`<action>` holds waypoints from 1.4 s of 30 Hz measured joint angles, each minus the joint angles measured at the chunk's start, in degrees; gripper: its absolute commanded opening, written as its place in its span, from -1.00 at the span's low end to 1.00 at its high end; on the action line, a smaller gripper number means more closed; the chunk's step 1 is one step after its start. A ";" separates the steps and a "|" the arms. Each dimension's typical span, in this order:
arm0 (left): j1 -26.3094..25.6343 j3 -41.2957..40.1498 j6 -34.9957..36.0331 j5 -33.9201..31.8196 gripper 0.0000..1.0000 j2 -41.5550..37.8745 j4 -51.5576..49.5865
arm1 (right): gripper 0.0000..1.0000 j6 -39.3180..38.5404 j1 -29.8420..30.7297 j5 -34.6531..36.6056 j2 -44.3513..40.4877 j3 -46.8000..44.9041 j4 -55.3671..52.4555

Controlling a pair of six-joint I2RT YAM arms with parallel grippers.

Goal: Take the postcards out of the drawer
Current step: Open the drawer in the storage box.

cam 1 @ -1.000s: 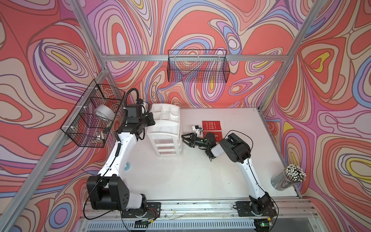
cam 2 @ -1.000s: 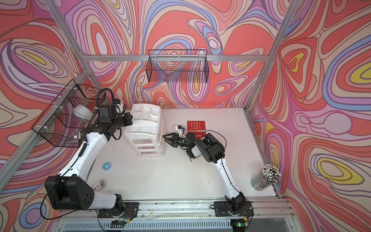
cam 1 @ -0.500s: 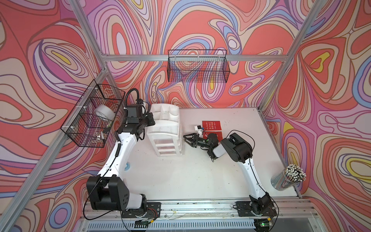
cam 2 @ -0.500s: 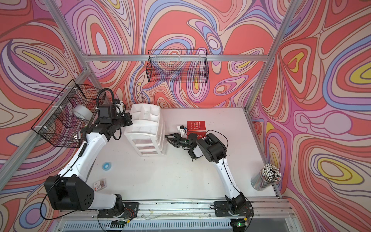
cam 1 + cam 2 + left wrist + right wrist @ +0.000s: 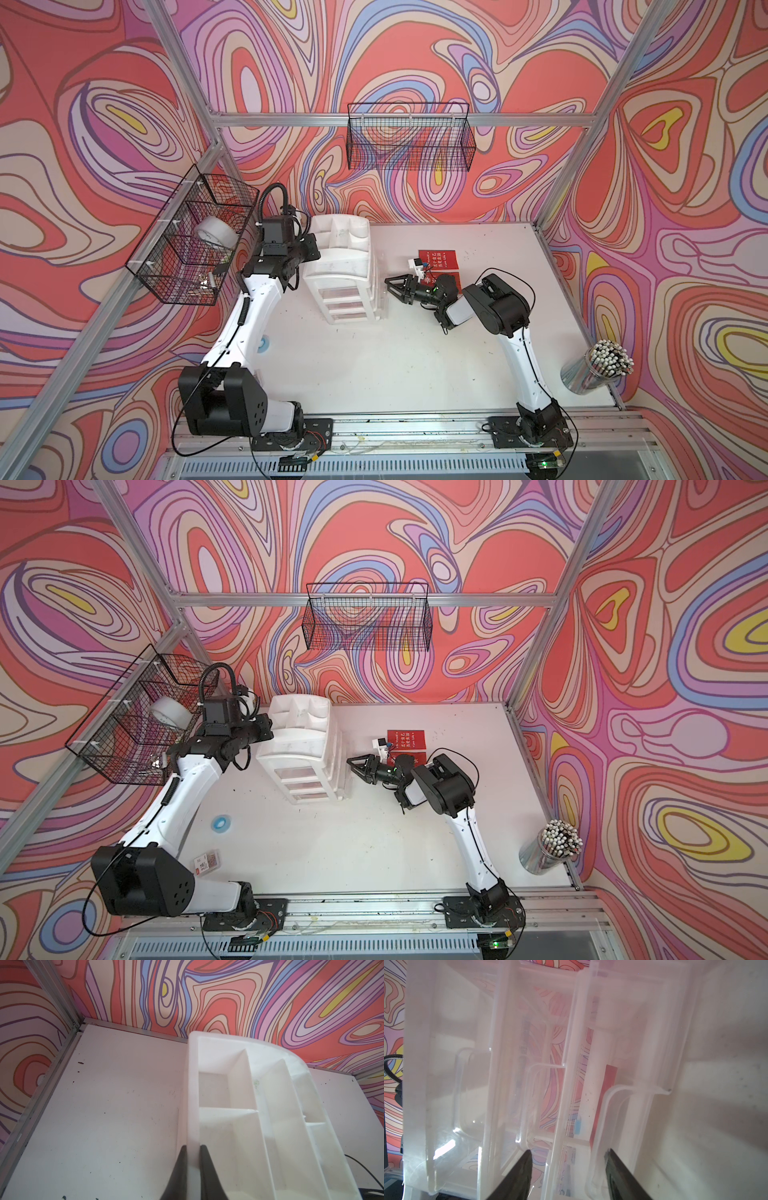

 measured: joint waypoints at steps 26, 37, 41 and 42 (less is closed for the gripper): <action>-0.07 0.00 -0.04 -0.68 -1.00 -0.07 -0.26 | 0.14 -0.92 -5.18 -2.69 -5.18 -6.67 1.73; -0.28 0.00 -0.35 -0.59 -1.00 -0.28 -0.35 | 0.06 -1.20 -7.15 -4.35 -6.93 -7.48 3.96; -0.28 0.00 -0.39 0.26 -1.00 -0.52 -0.55 | 0.04 -1.22 -7.15 -4.81 -6.88 -7.13 3.82; -0.31 0.00 -0.39 0.50 -1.00 -0.59 -0.68 | 0.04 -1.25 -7.15 -4.92 -6.88 -6.82 3.65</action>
